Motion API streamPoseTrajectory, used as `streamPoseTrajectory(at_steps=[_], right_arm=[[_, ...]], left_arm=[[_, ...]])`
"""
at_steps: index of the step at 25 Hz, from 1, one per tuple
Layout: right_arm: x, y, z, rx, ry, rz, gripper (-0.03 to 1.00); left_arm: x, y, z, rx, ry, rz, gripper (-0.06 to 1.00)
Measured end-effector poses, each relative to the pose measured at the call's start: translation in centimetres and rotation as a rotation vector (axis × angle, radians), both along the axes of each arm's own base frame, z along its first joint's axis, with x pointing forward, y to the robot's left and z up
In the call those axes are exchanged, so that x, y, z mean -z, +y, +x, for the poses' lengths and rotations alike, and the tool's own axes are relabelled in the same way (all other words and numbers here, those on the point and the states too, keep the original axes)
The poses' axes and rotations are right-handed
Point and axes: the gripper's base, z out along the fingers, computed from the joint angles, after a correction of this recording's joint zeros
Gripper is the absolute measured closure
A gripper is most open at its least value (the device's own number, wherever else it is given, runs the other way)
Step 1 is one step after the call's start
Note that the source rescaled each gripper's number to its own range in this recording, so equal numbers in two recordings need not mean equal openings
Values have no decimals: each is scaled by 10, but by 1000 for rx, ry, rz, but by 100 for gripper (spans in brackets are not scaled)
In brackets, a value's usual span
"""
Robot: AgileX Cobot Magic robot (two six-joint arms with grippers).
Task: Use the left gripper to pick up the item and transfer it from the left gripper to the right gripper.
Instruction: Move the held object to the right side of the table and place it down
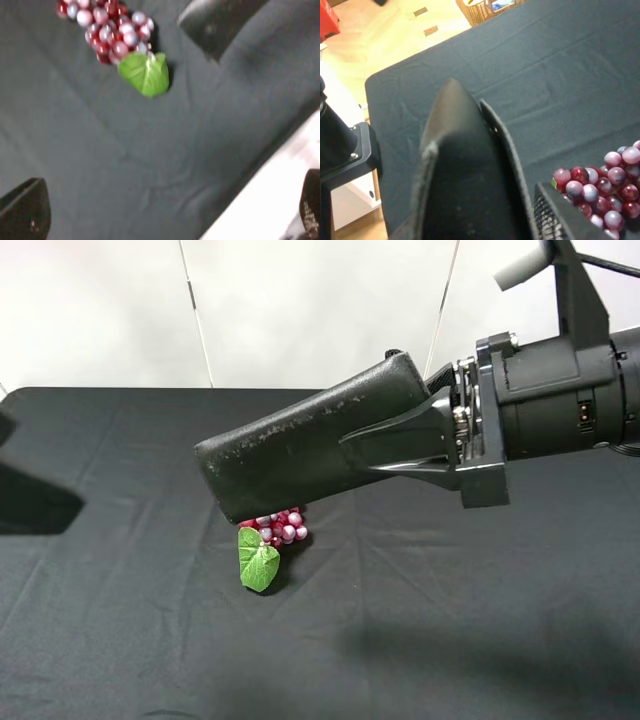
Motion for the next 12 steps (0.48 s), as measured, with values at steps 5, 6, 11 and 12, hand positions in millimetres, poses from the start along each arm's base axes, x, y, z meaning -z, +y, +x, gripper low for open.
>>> streamPoseTrajectory(at_steps=[5,6,11,12], right_arm=[[0,0,0,9,17,5,97],[0,0,0,12,20,6,97],[0,0,0,19,29,9,97],[0,0,0,19,29,9,97]], left_arm=[[-5,19,-21,-84,39,-9,-5],[-5,24,-24,-103,31,-12,-5],[3,49,-43,-191,-34,-33,-5],[5,53,-46,-203,-43,-40,-5]])
